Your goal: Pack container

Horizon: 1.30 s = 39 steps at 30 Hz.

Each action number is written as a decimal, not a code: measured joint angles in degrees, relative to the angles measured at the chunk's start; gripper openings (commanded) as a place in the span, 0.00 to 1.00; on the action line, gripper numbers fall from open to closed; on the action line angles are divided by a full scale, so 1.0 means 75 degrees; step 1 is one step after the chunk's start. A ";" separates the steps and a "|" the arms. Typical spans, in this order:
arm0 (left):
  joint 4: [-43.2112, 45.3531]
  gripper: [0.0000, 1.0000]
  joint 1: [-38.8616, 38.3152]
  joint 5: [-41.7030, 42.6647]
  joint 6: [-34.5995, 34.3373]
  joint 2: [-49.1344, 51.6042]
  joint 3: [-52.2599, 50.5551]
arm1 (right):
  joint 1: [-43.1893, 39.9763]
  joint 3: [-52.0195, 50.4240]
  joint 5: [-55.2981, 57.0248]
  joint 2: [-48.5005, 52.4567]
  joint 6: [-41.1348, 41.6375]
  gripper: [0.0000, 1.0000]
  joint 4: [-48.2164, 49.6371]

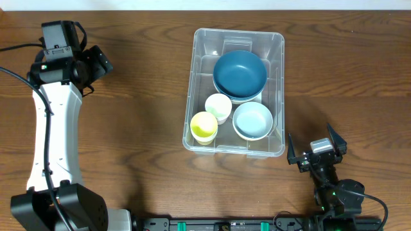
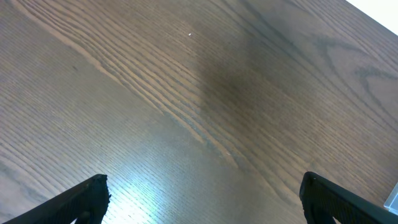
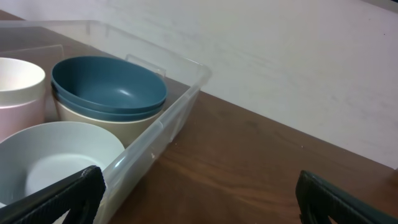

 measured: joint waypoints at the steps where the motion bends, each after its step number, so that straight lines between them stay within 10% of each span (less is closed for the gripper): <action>1: 0.0000 0.98 0.0000 0.0000 -0.0003 0.0000 0.0000 | 0.0000 0.0000 0.0000 0.0000 0.0000 0.99 0.0000; 21: -0.0251 0.98 -0.0003 0.0003 0.0000 -0.0443 -0.0032 | 0.0000 0.0000 0.0003 0.0000 0.0000 0.99 0.0000; 39: -0.0262 0.98 -0.0525 0.0058 -0.0003 -0.8909 -0.3762 | 0.0000 0.0000 0.0017 -0.0003 0.0000 0.99 0.0000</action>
